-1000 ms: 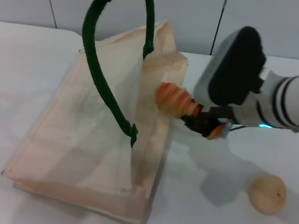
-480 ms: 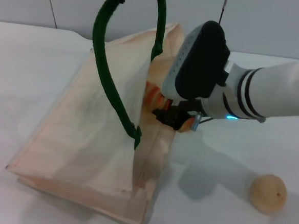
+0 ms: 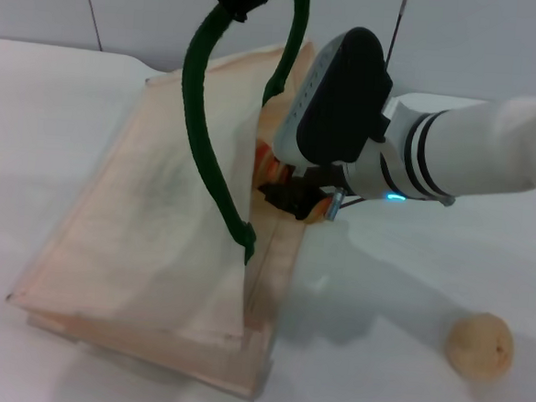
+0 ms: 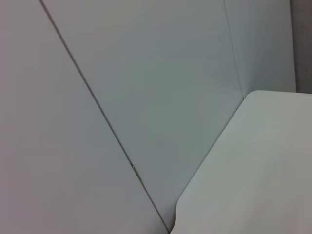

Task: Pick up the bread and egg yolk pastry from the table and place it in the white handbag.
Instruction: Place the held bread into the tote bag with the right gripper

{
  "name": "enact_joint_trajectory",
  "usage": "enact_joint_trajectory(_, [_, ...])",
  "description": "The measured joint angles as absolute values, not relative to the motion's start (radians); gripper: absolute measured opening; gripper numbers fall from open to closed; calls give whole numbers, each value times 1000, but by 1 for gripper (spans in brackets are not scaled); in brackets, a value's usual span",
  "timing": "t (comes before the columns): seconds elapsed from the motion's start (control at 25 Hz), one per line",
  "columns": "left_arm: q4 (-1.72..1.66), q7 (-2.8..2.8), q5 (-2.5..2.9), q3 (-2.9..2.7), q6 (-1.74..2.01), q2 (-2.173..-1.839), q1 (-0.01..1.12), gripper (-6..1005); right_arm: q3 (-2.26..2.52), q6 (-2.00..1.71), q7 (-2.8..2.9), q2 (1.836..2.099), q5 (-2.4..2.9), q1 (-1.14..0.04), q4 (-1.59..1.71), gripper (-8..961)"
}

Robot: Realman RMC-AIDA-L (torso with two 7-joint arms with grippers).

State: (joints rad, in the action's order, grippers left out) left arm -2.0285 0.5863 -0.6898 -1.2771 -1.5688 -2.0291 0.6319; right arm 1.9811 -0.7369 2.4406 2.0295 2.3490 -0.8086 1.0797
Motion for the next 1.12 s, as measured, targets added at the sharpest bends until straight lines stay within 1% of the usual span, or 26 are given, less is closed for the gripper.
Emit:
enact_joint_trajectory(0.36, [-2028, 582, -688, -1305, -1566, -2029, 642, 107, 1926, -744, 2440, 2024, 2370, -846, 1085, 356])
enact_joint_trajectory(0.6, [-2028, 571, -689, -1330, -1556, -2030, 661, 106, 1942, -735, 2440, 2029, 2371, -869, 1017, 341])
enact_joint_trajectory(1.12, [-2031, 551, -695, -1371, -1543, -2029, 663, 106, 1964, -695, 2441, 2032, 2361, -892, 950, 325])
